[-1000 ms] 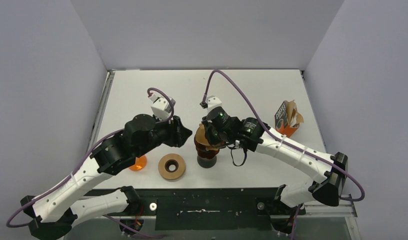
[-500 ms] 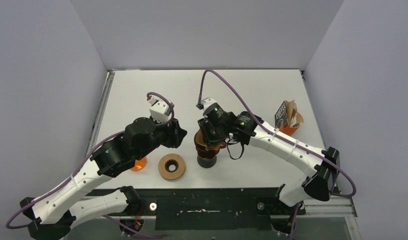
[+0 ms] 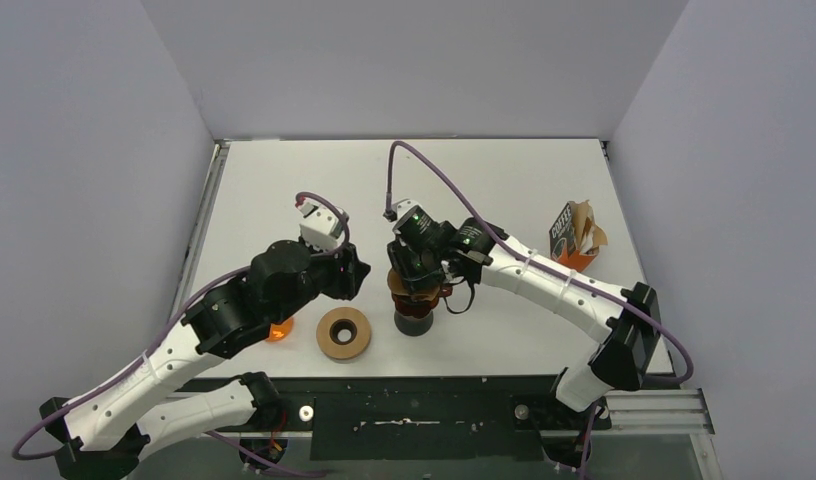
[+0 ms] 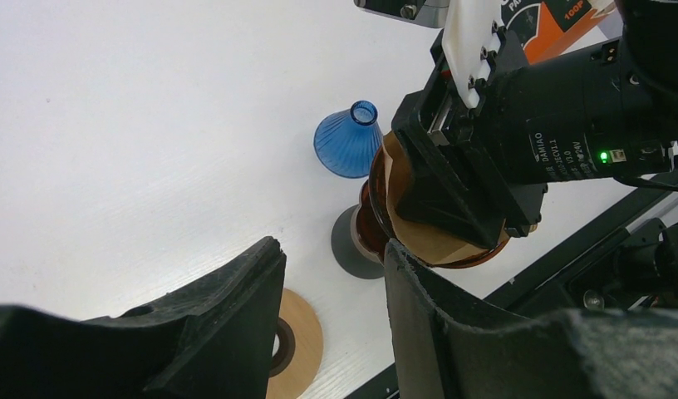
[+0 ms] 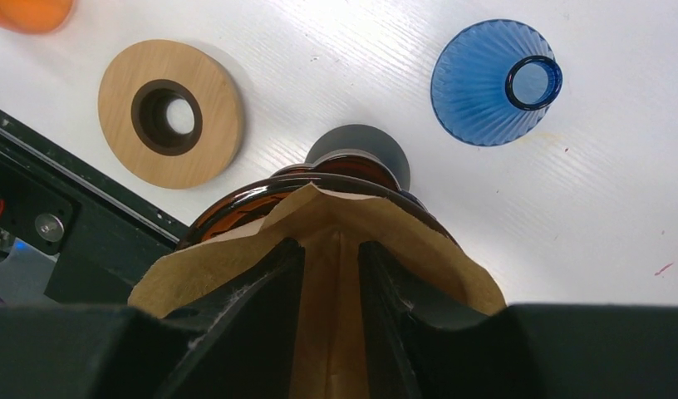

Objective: Place the coffee filter in the dripper
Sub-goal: Place the coffee filter in the coffee dripper.

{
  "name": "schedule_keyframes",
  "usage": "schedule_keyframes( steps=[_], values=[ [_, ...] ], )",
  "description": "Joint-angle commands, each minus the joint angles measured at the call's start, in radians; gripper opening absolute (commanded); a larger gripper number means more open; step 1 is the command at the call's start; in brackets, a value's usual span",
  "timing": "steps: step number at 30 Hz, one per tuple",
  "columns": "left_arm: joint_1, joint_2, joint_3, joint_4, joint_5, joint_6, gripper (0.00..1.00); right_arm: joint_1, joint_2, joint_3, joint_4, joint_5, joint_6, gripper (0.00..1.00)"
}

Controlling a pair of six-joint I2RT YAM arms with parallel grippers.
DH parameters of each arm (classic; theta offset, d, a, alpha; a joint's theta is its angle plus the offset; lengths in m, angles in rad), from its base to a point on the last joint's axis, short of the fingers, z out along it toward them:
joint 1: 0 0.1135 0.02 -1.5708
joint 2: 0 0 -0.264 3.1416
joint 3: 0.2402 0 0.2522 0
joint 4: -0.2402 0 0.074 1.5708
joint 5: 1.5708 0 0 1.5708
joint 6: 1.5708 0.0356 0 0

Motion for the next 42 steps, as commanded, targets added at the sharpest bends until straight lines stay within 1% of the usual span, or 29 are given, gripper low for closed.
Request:
schedule_keyframes(
  steps=[1,10,19,23,28,42],
  values=[
    [-0.003,-0.016,-0.004,0.064,-0.01,0.03,0.45,0.017,0.015,0.044,-0.034,0.042,0.0,0.32],
    [-0.003,-0.039,-0.045,0.106,-0.013,0.031,0.45,0.024,0.029,0.016,-0.024,0.057,0.0,0.32],
    [-0.003,-0.033,-0.053,0.114,-0.008,0.031,0.45,0.024,0.031,0.016,-0.016,0.06,0.001,0.23],
    [-0.003,-0.034,-0.055,0.115,-0.008,0.031,0.45,0.025,0.031,0.015,-0.014,0.057,-0.001,0.15],
    [-0.003,-0.032,-0.054,0.112,-0.005,0.03,0.45,0.026,0.032,0.018,-0.013,0.056,-0.001,0.0],
    [-0.003,-0.025,-0.05,0.105,-0.002,0.031,0.45,0.031,0.015,0.078,-0.052,0.103,0.001,0.0]
  ],
)
